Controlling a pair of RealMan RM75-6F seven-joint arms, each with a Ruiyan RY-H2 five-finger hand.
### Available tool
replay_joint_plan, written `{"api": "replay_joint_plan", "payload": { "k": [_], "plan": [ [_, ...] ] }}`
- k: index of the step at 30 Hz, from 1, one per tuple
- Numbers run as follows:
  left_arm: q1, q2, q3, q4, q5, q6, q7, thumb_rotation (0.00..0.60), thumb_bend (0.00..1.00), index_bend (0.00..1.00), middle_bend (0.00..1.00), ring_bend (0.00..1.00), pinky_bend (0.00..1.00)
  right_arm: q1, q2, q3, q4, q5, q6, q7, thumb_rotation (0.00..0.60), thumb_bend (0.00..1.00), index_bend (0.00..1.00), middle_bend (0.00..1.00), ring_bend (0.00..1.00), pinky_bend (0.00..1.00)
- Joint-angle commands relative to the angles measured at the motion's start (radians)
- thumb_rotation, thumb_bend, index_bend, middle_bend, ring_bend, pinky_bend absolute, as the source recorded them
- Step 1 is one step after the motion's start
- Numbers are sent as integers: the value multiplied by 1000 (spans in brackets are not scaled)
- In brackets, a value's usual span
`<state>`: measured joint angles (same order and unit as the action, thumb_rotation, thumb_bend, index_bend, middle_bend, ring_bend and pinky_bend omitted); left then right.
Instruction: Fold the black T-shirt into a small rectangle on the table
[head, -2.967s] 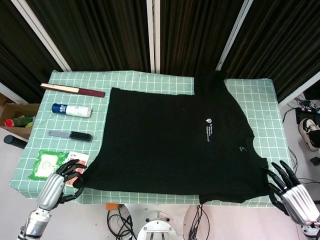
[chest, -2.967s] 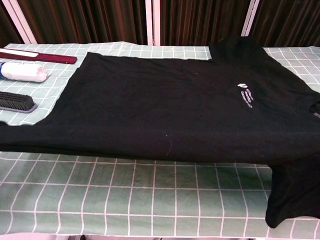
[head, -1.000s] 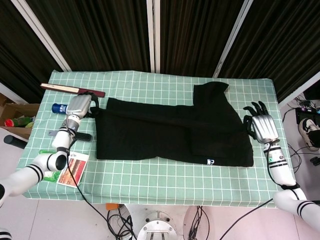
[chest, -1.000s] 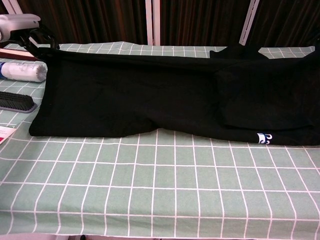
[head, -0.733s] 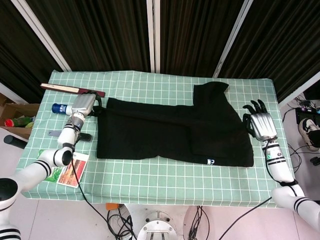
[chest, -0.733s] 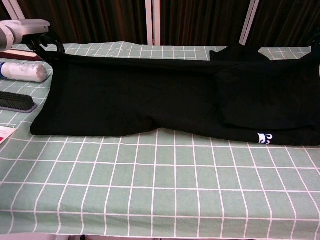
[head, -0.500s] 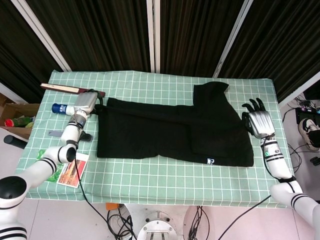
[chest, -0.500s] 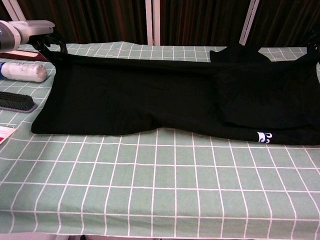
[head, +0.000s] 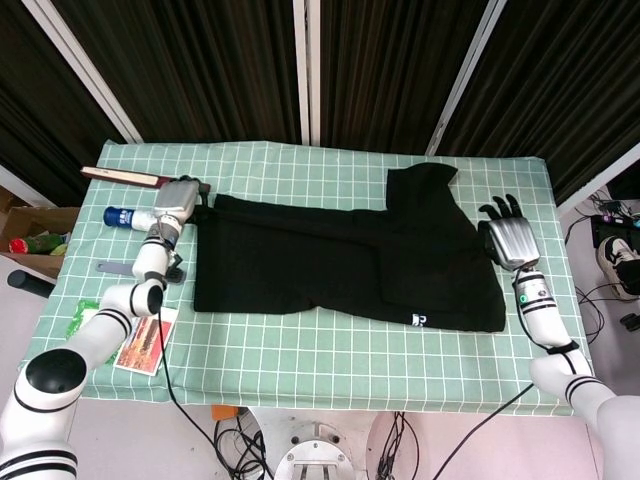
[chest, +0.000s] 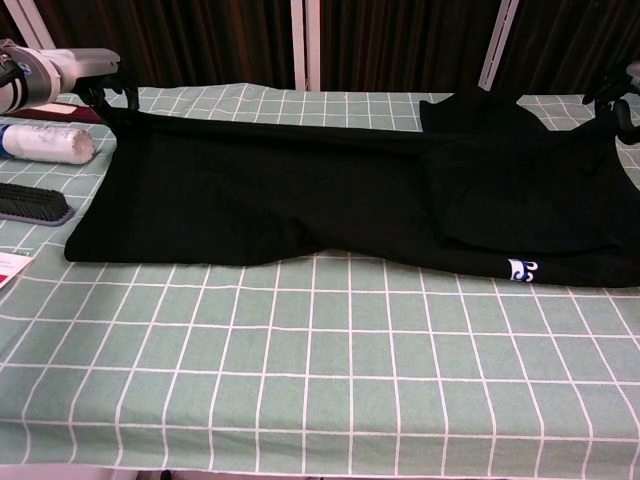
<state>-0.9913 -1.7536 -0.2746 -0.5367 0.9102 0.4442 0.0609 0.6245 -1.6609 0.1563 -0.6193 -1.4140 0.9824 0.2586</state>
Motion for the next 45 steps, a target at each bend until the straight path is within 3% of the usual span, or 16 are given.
{"api": "replay_joint_plan", "payload": {
  "k": [1,5,7,11,16,19,21,25,30,45],
  "plan": [
    [-12,-39,-1,64,-11,-15,29,600,344,271,129,85,178,17,-20,4,25,19,-46,-31,600,596,635,218,35,12],
    [22,-7,-6,6,22,79,11,600,290,212,92,72,177,39,-19,17,18,55,-117,-111,600,275,165,84,0,0],
    [67,42,6,-78,69,176,-5,600,281,211,92,72,177,45,3,27,-15,76,-145,-161,600,152,23,21,0,0],
    [185,197,48,-351,168,367,-31,600,256,215,98,72,180,28,120,39,-183,81,-112,-186,600,38,0,0,0,0],
    [359,419,139,-764,278,591,18,600,247,280,122,73,184,-53,377,21,-543,24,11,-175,600,32,0,0,0,0],
    [446,481,206,-917,340,702,75,600,247,336,138,73,186,-118,504,-7,-710,-23,106,-191,600,32,0,5,0,0],
    [488,488,244,-961,381,756,102,600,247,365,146,74,186,-156,558,-30,-780,-44,148,-202,600,37,0,15,0,0],
    [560,445,311,-970,471,846,143,600,247,402,154,74,186,-228,621,-76,-861,-78,221,-195,600,73,23,27,0,0],
    [593,348,344,-903,542,876,144,600,246,404,157,74,191,-285,612,-104,-860,-106,295,-164,600,80,57,34,0,0],
    [609,63,296,-589,611,914,112,600,157,378,157,74,215,-326,579,-112,-829,-123,343,-134,600,80,62,34,0,0]
  ]
}}
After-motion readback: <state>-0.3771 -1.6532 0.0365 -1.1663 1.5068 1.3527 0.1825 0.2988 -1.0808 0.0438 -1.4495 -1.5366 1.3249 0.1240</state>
